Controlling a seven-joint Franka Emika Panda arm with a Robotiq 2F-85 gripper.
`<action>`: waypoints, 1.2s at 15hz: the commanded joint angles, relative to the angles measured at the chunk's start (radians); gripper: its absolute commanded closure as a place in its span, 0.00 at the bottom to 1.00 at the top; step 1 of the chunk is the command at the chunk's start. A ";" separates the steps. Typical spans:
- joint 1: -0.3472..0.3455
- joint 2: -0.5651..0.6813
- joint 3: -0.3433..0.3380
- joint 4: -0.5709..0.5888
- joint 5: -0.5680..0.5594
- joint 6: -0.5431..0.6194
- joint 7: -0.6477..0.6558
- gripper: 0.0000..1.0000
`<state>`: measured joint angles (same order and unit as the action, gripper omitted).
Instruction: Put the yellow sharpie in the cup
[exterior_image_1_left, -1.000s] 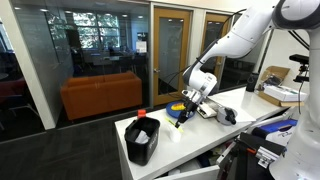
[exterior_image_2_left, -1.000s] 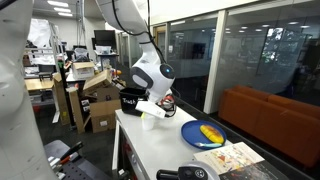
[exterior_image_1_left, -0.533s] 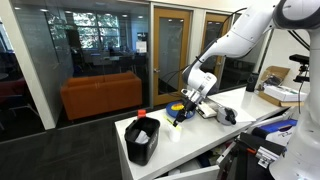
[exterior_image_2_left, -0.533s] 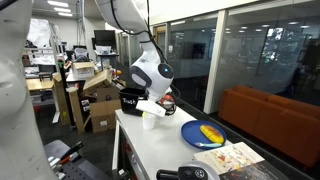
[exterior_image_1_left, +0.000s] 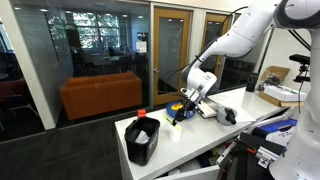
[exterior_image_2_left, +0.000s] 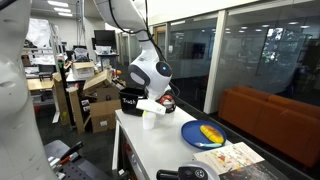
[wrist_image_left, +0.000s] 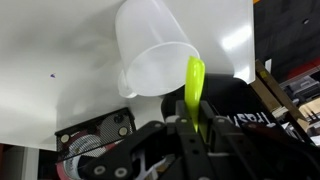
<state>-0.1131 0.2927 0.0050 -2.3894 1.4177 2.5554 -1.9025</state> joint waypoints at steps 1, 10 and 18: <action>-0.015 0.011 -0.001 0.007 0.049 0.000 -0.072 0.96; -0.007 0.053 -0.060 0.015 0.113 -0.047 -0.176 0.96; 0.008 0.082 -0.062 0.027 0.132 -0.073 -0.184 0.96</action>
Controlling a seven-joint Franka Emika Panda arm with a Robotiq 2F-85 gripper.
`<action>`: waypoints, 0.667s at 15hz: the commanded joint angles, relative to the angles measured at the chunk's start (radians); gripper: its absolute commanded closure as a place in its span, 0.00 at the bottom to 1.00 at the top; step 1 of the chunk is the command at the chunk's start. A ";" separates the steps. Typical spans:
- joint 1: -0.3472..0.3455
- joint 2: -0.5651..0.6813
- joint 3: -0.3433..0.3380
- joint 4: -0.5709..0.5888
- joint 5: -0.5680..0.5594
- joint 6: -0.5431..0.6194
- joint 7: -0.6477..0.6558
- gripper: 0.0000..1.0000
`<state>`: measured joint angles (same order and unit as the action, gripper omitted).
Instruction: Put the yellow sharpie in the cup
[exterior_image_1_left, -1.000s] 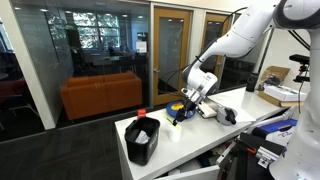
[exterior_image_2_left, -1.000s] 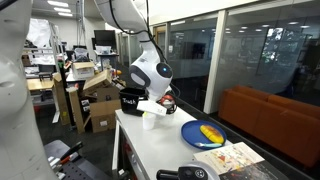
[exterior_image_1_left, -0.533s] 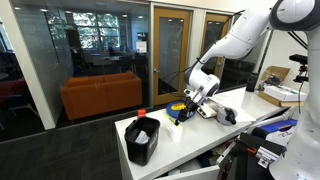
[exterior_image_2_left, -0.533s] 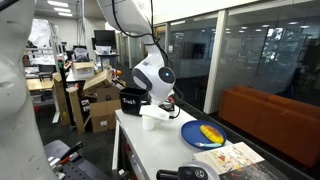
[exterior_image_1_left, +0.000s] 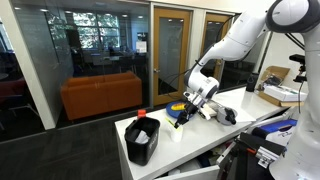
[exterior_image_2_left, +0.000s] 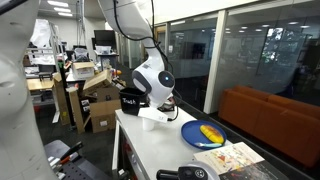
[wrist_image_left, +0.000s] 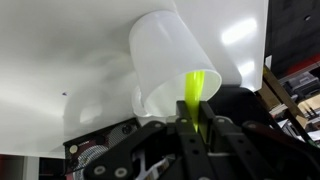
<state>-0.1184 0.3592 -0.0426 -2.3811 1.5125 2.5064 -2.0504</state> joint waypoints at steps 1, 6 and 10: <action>0.015 0.017 -0.015 0.020 0.038 -0.025 -0.032 0.96; 0.020 0.032 -0.017 0.029 0.033 -0.022 -0.017 0.53; 0.023 0.028 -0.017 0.029 0.034 -0.014 -0.013 0.24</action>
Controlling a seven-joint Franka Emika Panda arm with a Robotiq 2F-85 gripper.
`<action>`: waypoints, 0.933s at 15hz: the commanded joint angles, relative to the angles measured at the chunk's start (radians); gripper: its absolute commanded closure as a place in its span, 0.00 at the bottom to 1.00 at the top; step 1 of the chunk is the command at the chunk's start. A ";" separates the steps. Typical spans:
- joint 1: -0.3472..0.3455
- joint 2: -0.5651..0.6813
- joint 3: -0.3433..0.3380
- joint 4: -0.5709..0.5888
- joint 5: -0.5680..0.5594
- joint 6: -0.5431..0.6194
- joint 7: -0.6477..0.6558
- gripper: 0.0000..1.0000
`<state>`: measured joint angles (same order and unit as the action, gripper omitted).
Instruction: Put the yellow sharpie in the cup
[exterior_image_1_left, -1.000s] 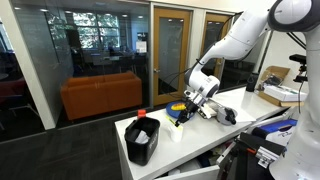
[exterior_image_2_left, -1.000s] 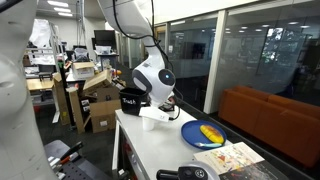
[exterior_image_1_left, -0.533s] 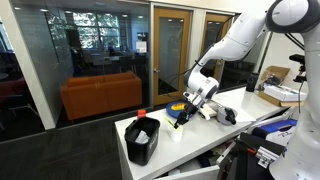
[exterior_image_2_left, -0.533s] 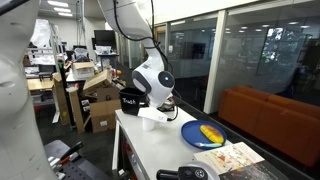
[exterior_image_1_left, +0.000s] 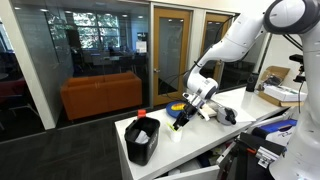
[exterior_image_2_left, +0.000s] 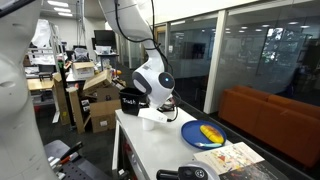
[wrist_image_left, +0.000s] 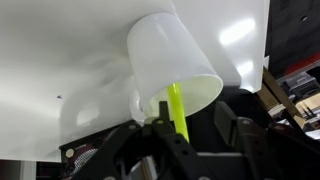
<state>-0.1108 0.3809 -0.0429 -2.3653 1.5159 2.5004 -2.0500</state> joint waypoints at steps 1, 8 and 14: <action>0.017 0.002 -0.017 0.012 0.028 -0.005 -0.010 0.18; 0.051 -0.055 -0.015 -0.001 0.025 0.108 0.072 0.00; 0.085 -0.089 0.006 -0.018 0.018 0.279 0.156 0.00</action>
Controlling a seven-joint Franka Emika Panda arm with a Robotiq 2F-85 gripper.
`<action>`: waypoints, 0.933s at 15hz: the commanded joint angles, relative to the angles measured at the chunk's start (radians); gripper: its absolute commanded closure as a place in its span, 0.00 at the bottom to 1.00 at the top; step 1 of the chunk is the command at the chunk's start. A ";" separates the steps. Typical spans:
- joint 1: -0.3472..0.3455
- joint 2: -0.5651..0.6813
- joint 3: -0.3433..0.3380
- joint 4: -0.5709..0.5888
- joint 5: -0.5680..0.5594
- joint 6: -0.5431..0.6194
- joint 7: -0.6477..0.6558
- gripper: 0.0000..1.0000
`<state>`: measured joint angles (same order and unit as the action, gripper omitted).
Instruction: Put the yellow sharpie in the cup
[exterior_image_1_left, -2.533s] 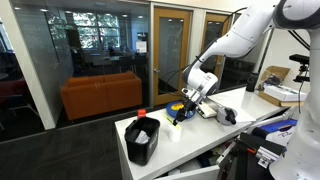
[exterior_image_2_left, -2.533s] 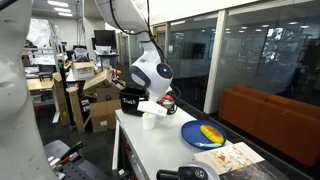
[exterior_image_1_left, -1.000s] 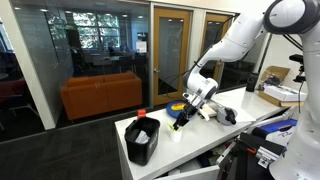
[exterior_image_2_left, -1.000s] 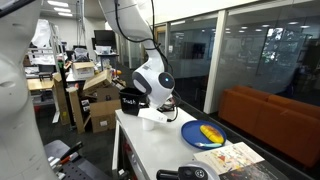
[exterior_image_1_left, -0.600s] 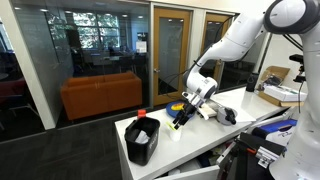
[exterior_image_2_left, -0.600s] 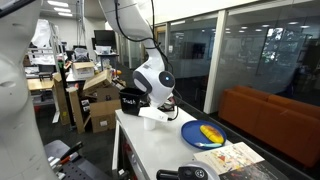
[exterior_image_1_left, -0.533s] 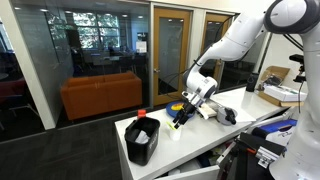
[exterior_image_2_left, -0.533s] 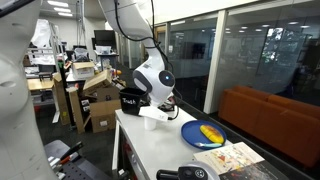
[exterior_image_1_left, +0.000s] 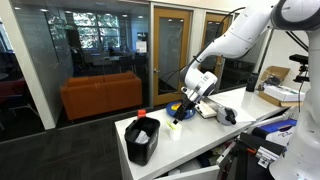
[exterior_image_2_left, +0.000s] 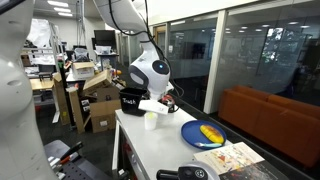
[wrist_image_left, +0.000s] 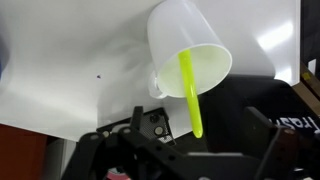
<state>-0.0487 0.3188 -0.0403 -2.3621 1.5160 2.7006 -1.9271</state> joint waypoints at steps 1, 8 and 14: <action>0.029 -0.029 0.004 -0.023 0.018 0.101 0.046 0.00; 0.067 -0.048 -0.001 -0.056 -0.025 0.223 0.230 0.00; 0.082 -0.030 -0.024 -0.103 -0.276 0.312 0.666 0.00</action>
<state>0.0176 0.2929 -0.0471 -2.4327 1.3636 2.9616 -1.4550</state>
